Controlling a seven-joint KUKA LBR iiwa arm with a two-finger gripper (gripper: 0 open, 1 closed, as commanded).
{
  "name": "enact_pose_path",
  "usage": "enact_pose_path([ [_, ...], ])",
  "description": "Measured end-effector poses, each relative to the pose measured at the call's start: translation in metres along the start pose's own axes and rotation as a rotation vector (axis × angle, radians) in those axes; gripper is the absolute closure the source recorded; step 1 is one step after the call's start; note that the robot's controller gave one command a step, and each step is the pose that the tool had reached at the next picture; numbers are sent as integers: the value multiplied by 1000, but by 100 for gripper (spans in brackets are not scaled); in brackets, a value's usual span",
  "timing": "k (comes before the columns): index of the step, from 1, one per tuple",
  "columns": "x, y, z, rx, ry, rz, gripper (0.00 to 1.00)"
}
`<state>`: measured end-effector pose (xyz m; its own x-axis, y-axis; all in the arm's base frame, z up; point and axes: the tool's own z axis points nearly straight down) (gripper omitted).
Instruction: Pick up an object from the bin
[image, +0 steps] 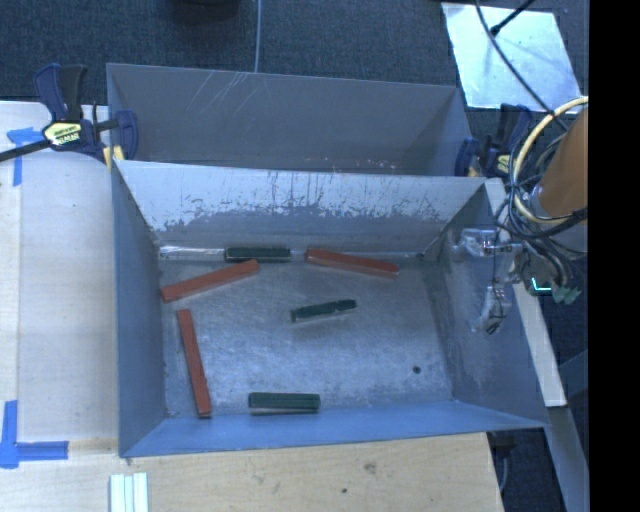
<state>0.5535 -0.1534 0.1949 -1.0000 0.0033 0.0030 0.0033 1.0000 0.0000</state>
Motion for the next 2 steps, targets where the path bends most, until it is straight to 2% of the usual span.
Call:
enact_pose_path([
  [1,-52,81,60,-4,-6,41,0],
  [2,-64,118,124,-1,-8,-20,0],
])
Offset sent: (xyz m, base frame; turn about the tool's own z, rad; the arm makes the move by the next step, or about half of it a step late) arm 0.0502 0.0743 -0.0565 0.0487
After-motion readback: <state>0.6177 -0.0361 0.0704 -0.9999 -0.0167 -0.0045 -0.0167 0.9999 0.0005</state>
